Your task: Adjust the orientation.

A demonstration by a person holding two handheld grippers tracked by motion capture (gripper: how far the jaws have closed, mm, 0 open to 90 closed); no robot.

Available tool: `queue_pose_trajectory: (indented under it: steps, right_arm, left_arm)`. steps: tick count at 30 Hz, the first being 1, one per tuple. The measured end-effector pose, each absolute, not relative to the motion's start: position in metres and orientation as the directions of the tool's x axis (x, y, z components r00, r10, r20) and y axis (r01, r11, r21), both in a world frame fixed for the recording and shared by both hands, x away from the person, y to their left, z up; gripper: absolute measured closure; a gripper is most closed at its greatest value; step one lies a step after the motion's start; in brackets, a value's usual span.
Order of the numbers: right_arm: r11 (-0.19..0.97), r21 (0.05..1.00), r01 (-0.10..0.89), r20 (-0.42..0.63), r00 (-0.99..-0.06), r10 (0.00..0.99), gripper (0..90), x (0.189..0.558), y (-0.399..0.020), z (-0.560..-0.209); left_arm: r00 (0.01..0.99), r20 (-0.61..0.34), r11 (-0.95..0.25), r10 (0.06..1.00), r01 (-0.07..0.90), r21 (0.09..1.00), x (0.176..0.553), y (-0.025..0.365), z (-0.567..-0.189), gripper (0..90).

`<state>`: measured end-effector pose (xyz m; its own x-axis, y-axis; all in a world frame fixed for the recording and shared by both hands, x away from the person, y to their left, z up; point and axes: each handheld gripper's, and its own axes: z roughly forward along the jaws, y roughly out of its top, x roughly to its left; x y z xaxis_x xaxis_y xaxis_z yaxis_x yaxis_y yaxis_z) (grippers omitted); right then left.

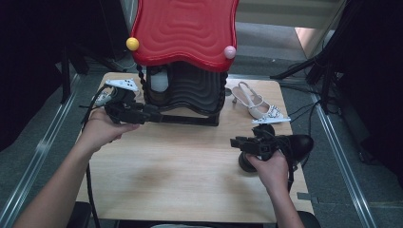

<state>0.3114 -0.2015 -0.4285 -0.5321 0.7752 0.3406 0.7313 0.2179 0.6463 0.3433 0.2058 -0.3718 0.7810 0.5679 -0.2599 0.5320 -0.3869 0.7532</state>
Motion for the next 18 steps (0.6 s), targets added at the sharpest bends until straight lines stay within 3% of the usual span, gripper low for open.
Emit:
queue_pose_trajectory:
  steps: [18]
  right_arm:
    - [0.149,0.604,0.783,0.321,-0.409,0.854,62.2,0.299,-0.261,-0.429]
  left_arm:
    - [0.784,-0.318,-0.411,0.532,0.568,0.713,0.345,0.191,-0.419,52.5]
